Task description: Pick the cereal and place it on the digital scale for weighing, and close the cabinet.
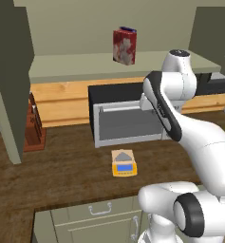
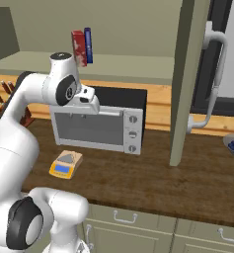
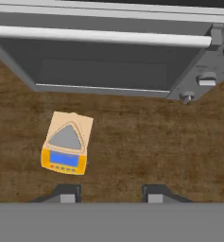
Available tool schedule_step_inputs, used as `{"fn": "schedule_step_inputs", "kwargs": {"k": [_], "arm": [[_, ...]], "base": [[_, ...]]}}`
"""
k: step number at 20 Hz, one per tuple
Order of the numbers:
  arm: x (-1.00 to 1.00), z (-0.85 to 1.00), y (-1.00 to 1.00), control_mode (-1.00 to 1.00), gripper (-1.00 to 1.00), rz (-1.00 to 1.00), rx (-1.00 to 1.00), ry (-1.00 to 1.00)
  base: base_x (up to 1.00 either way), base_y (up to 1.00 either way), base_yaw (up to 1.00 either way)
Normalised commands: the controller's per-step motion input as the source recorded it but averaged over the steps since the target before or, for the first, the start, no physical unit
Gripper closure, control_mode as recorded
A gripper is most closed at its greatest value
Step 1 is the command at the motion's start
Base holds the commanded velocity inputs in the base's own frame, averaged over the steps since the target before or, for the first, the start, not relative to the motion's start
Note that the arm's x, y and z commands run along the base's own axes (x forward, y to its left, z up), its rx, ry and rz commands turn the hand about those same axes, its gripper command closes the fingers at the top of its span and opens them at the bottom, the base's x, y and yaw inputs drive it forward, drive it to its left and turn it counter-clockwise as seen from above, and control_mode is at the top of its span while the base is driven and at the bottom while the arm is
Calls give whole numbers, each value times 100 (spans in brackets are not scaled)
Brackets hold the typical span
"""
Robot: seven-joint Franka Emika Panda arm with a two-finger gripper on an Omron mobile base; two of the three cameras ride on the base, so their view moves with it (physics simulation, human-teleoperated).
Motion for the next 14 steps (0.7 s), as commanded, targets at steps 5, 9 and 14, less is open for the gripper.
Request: {"fn": "schedule_step_inputs", "kwargs": {"k": [5, 9, 14], "arm": [[-30, 0, 7, -100, -100, 1, -1, -5], [-61, 40, 17, -100, -100, 3, -2, -29], [-42, 83, 3, -100, -100, 7, 0, -40]], "base": [[0, 0, 0], [0, 0, 0], [0, 0, 0]]}}
